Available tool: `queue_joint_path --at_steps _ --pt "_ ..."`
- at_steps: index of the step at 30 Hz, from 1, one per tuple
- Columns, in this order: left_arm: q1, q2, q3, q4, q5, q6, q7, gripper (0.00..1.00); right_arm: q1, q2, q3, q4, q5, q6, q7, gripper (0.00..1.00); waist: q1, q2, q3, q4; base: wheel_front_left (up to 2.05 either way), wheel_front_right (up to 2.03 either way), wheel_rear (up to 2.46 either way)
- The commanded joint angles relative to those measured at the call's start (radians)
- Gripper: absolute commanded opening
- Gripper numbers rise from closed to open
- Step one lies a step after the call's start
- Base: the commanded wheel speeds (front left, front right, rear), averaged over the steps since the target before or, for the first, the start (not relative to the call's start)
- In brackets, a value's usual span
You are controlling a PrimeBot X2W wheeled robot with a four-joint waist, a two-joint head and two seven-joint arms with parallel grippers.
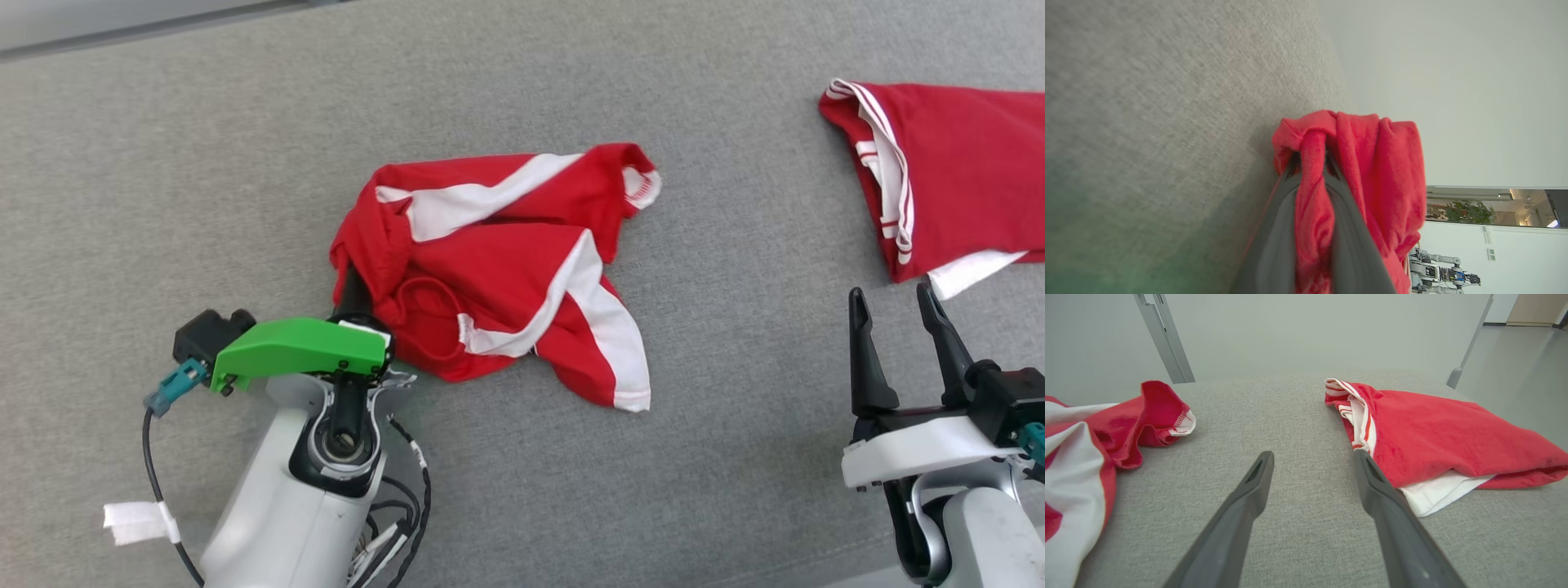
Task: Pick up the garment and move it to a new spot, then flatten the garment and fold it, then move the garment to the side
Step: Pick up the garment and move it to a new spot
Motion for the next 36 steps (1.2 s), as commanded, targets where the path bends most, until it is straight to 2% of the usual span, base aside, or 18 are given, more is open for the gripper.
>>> queue_joint_path --at_steps 1,2,3,4,7,9,10,16,21,27,36 --pt "0.055 0.046 0.020 0.080 0.012 0.010 -0.021 0.00 0.014 -0.007 0.002 0.002 -0.009 0.000 0.000 1.00 0.0001 -0.0001 -0.051 0.049 0.00 0.00 0.00" --pt "0.061 0.046 0.023 0.099 0.014 0.001 -0.030 0.15 0.019 -0.013 0.004 0.002 -0.012 0.000 0.000 1.00 0.0001 -0.0001 -0.063 0.059 0.00 0.00 0.00" --pt "0.067 0.044 0.023 0.111 0.011 -0.005 -0.036 0.45 0.025 -0.017 0.004 0.004 -0.013 0.000 0.000 1.00 0.0001 -0.0001 -0.074 0.067 0.00 0.00 0.00" --pt "0.076 0.040 0.018 0.124 0.011 -0.015 -0.040 1.00 0.031 -0.021 0.006 0.006 -0.014 0.000 0.000 1.00 0.0001 -0.0001 -0.087 0.077 0.00 0.00 0.00" --pt "0.095 0.029 0.003 0.139 0.046 -0.052 -0.060 1.00 0.049 -0.032 0.006 0.010 -0.021 0.000 0.000 1.00 0.0001 -0.0001 -0.129 0.101 0.00 0.00 0.00" --pt "0.101 0.055 0.006 0.125 0.161 -0.077 -0.074 1.00 0.064 -0.036 0.003 0.009 -0.023 0.000 0.000 1.00 0.0001 -0.0001 -0.158 0.115 0.00 0.00 0.00" --pt "0.113 0.082 0.046 0.097 0.266 -0.070 -0.076 1.00 0.072 -0.038 -0.002 0.007 -0.026 0.000 0.000 1.00 0.0001 -0.0001 -0.170 0.123 0.00 0.00 0.00" --pt "0.310 0.040 0.225 -0.148 0.759 -0.064 -0.075 1.00 0.109 -0.034 -0.021 0.002 -0.038 0.000 0.000 1.00 0.0001 -0.0001 -0.226 0.156 0.00 0.00 0.00" --pt "0.499 0.023 0.273 -0.286 1.013 -0.097 -0.075 1.00 0.153 -0.024 -0.050 0.005 -0.055 0.000 0.000 1.00 0.0001 -0.0001 -0.291 0.173 0.00 0.00 0.00" --pt "0.654 0.023 0.302 -0.377 1.192 -0.131 -0.075 1.00 0.207 -0.003 -0.061 0.005 -0.083 0.000 0.000 1.00 0.0001 -0.0001 -0.345 0.177 0.00 0.00 0.00" --pt "0.678 0.022 0.294 -0.417 1.242 -0.173 -0.076 1.00 0.252 0.033 -0.061 0.003 -0.096 0.000 0.000 1.00 0.0001 -0.0001 -0.349 0.189 0.00 0.00 0.00"
